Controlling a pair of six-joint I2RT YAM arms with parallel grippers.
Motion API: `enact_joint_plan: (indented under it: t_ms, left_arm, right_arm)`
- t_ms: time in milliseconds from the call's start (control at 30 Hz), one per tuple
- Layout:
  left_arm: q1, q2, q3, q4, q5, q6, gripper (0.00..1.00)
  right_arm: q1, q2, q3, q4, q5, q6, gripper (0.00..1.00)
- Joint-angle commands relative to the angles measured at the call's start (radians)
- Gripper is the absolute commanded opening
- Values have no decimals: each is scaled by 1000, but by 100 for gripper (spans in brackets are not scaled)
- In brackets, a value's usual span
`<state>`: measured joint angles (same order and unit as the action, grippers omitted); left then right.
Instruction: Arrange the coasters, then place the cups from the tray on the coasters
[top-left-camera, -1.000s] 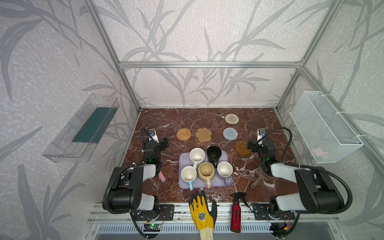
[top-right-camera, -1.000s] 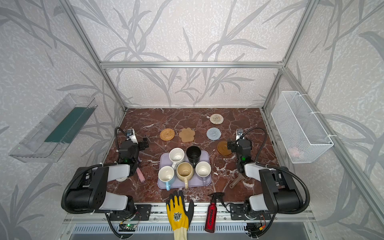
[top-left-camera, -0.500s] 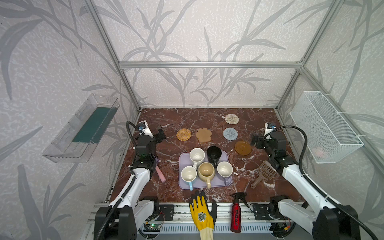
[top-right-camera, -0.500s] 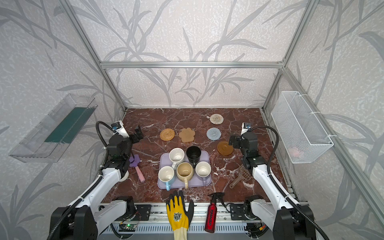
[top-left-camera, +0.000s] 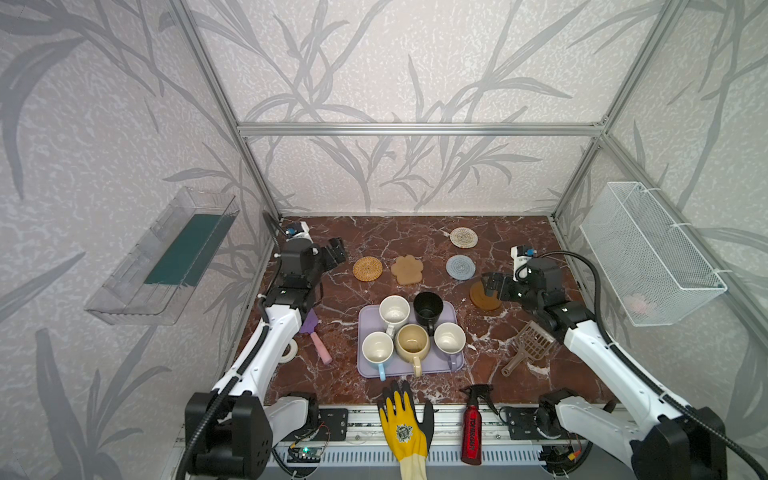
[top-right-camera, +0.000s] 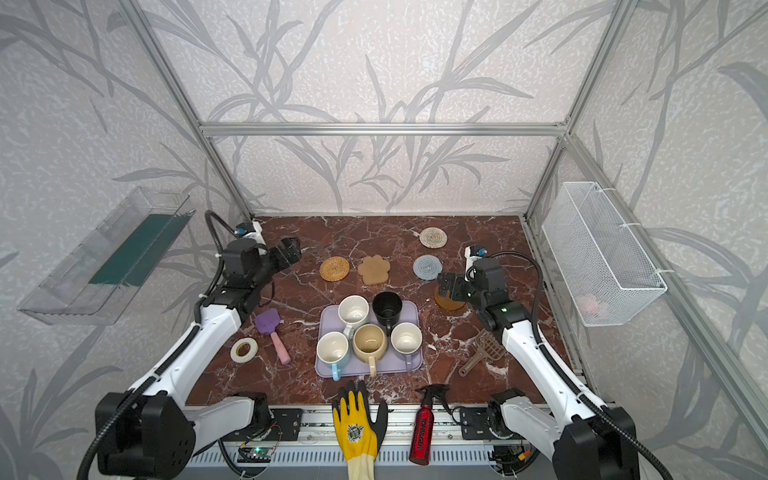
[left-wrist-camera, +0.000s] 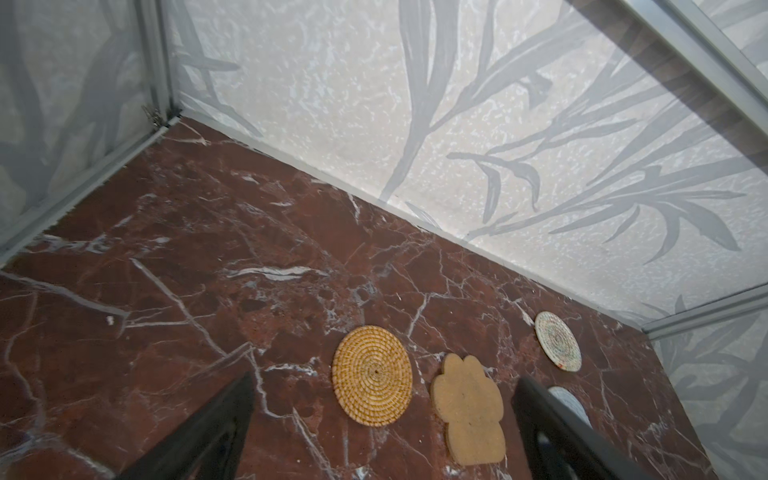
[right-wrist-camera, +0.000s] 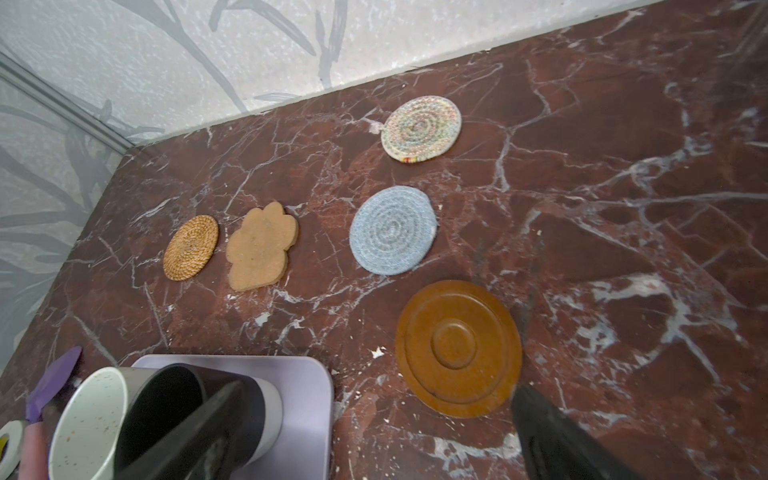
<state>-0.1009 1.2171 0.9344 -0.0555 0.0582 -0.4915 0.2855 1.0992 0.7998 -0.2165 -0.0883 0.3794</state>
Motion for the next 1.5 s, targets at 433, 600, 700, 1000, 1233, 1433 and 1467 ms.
enact_joint_plan:
  t_ms: [433, 600, 700, 1000, 1233, 1433, 1467]
  left_arm:
    - [-95, 544, 445, -449, -83, 35, 85]
    - [-105, 725, 598, -609, -100, 59, 82]
    - [-105, 766, 594, -604, -102, 44, 77]
    - [-105, 857, 635, -591, -72, 47, 64]
    - [-103, 926, 679, -632, -101, 48, 60]
    - [-85, 944, 688, -643, -128, 16, 48]
    - [-81, 943, 683, -641, -135, 16, 48]
  right_arm:
    - [210, 404, 381, -119, 54, 32, 99]
    - [231, 536, 492, -130, 5, 49, 100]
    - [258, 602, 568, -152, 11, 38, 100]
    - [296, 746, 691, -198, -16, 51, 100]
    - [308, 747, 656, -159, -33, 84, 100]
    - [310, 719, 620, -142, -36, 101, 100]
    - [310, 709, 608, -134, -33, 107, 100]
